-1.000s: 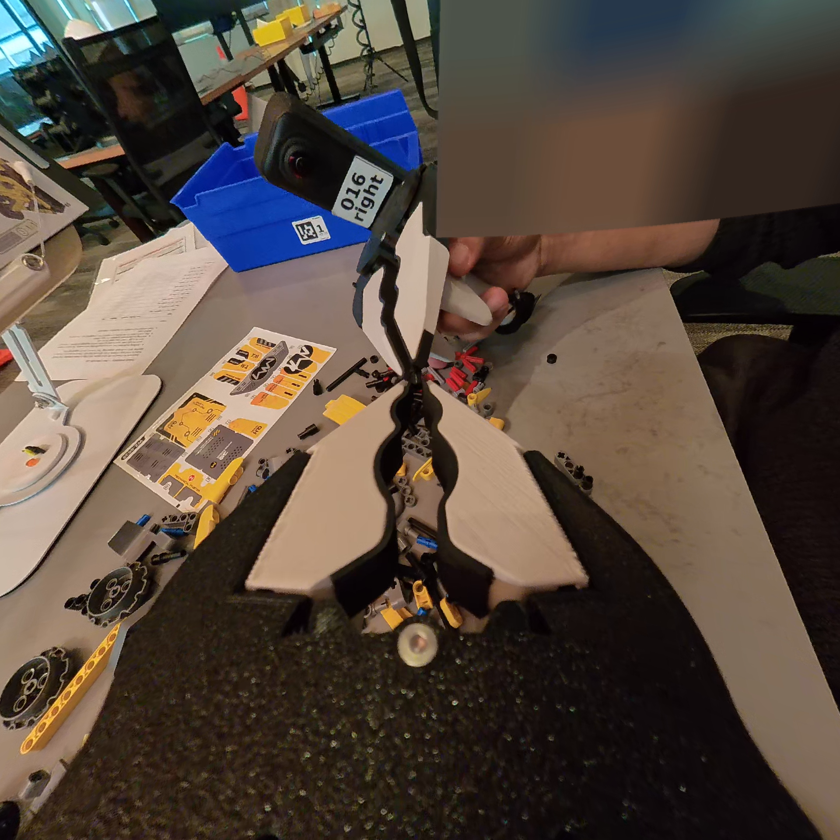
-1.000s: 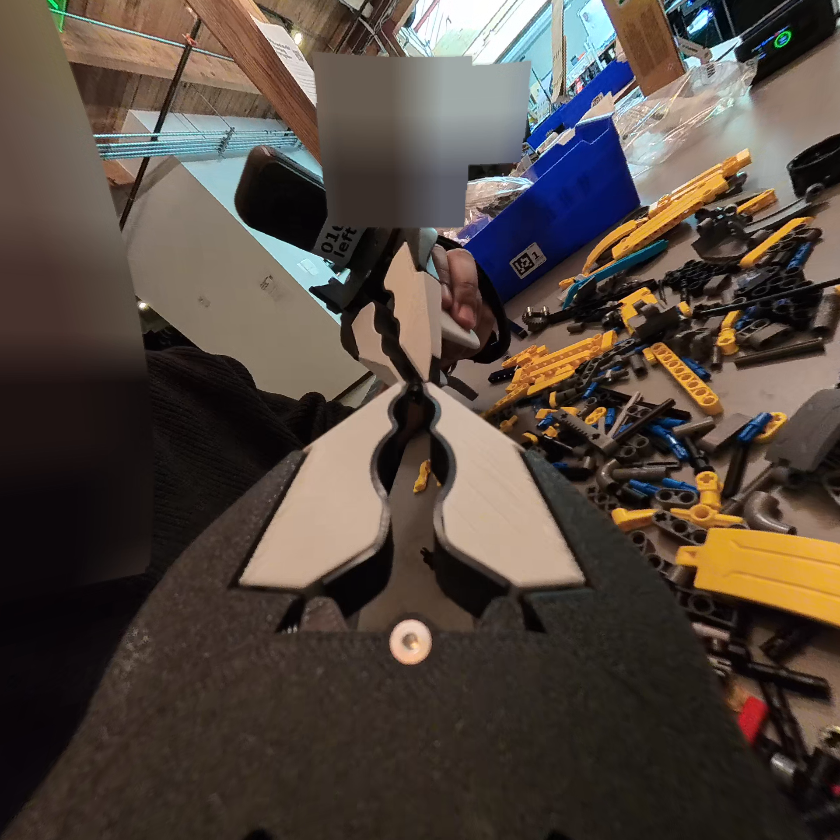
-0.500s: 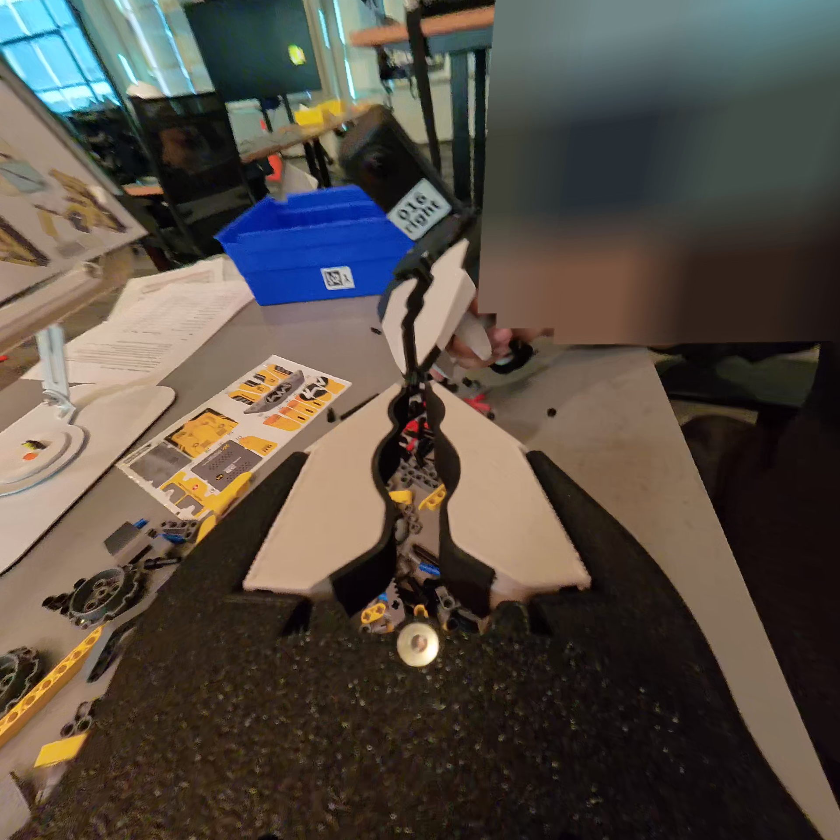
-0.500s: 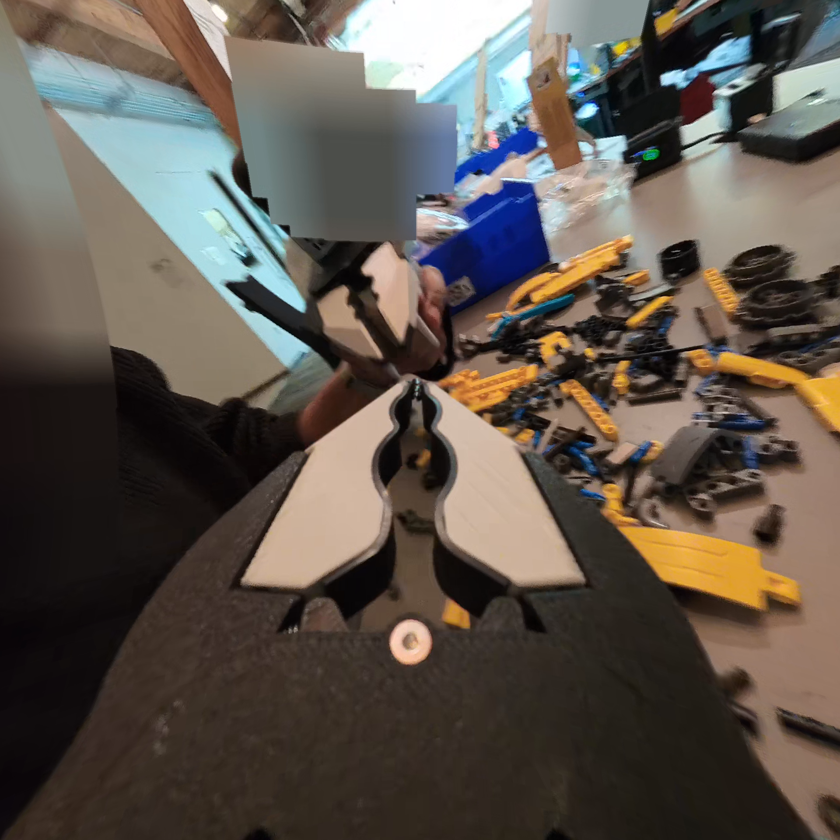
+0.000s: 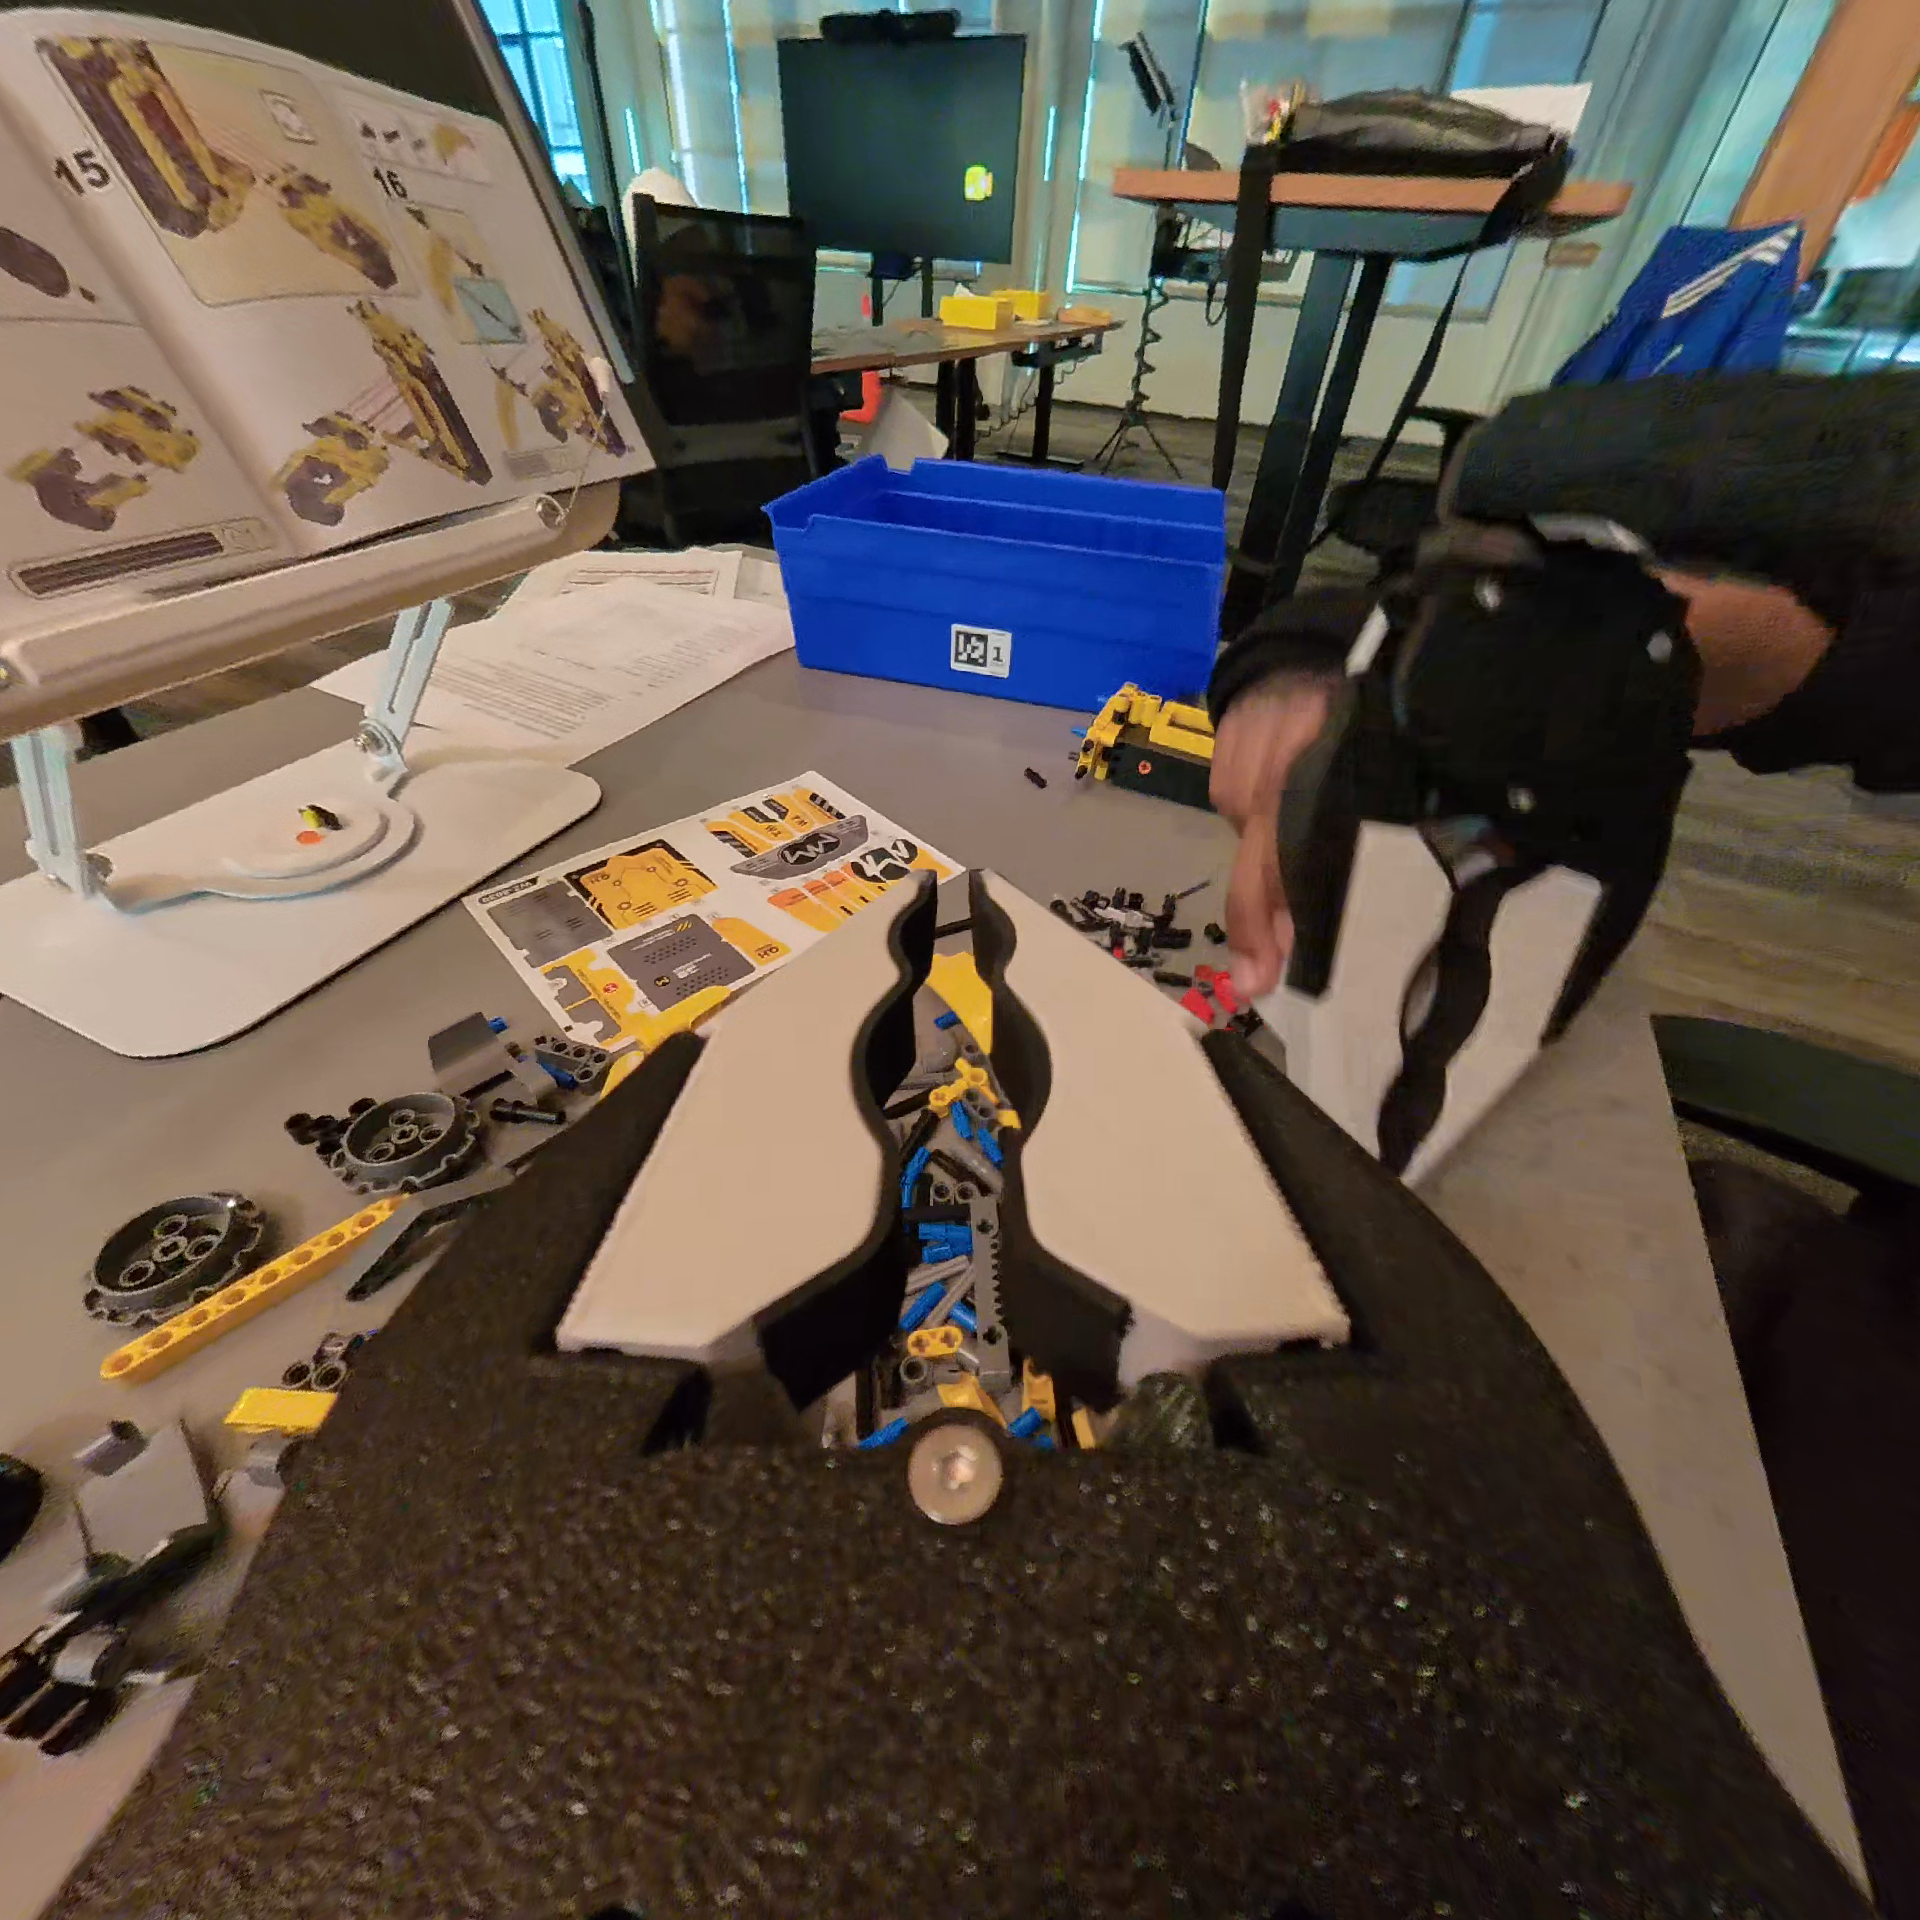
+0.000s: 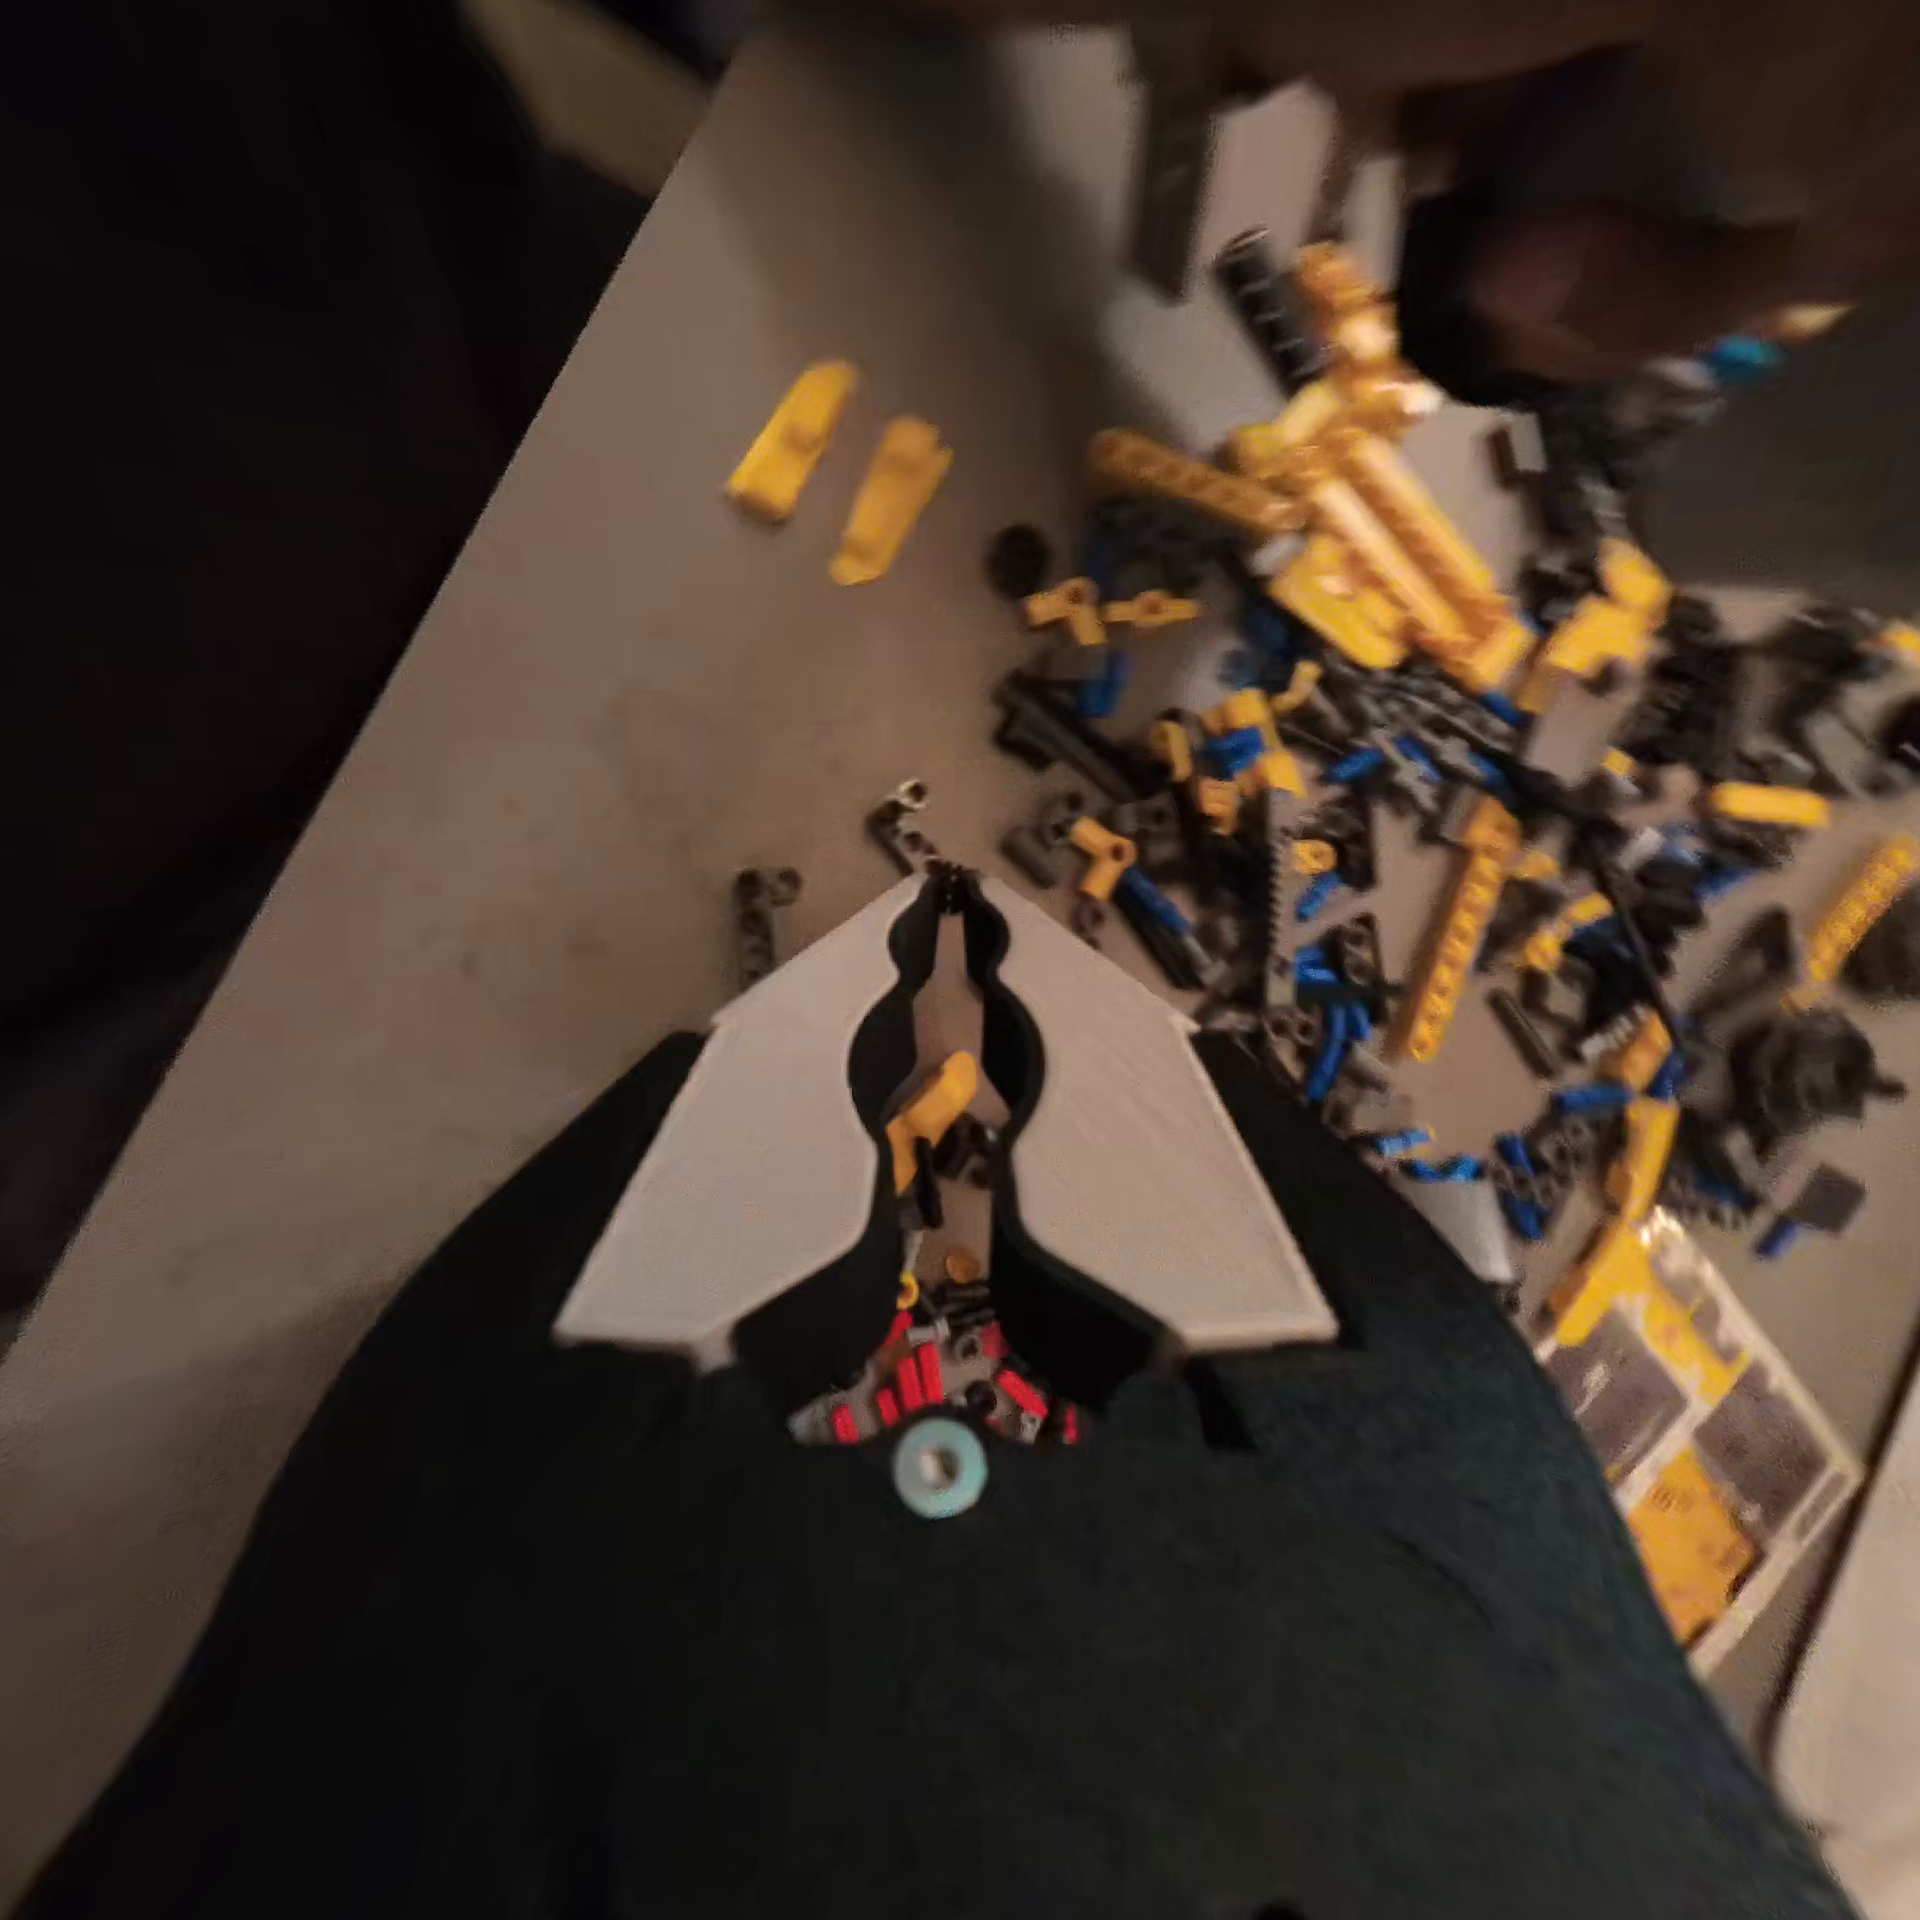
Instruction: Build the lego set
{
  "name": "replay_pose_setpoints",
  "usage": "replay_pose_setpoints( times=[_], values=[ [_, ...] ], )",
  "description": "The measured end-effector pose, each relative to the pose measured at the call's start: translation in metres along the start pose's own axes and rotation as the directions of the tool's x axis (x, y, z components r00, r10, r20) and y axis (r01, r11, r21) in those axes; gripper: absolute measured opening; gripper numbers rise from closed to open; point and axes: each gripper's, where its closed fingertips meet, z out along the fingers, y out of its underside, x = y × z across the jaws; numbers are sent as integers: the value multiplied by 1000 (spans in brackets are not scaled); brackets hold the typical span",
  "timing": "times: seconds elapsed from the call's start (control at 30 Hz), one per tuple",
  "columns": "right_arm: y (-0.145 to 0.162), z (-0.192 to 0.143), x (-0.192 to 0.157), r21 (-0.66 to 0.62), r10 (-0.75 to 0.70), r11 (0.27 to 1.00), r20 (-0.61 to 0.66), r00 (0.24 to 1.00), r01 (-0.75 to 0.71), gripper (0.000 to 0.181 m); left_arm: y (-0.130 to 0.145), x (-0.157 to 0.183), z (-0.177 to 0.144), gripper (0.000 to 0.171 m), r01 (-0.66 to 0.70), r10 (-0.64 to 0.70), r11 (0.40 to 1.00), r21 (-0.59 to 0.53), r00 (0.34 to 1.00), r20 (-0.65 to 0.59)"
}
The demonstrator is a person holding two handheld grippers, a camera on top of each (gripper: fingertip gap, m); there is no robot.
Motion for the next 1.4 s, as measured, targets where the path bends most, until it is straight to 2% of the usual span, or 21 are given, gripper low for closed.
replay_pose_setpoints(
  times=[0.1,0.2,0.47,1.4],
  values=[
    [5,17,-12,-135,-147,978,109,983,161,4,-1,-2,-2,5,12,-12,1000,9,1000,7],
    [5,21,-8,-189,-195,956,158,968,224,4,-1,-4,-4,5,18,-18,1000,8,1000,11],
    [6,27,-13,-196,-193,948,279,941,252,3,2,-2,-3,5,12,-12,1000,-11,1000,8],
    [5,30,-13,-267,-185,916,379,906,299,3,1,-4,-5,5,47,-47,999,3,999,-2]
  ],
)
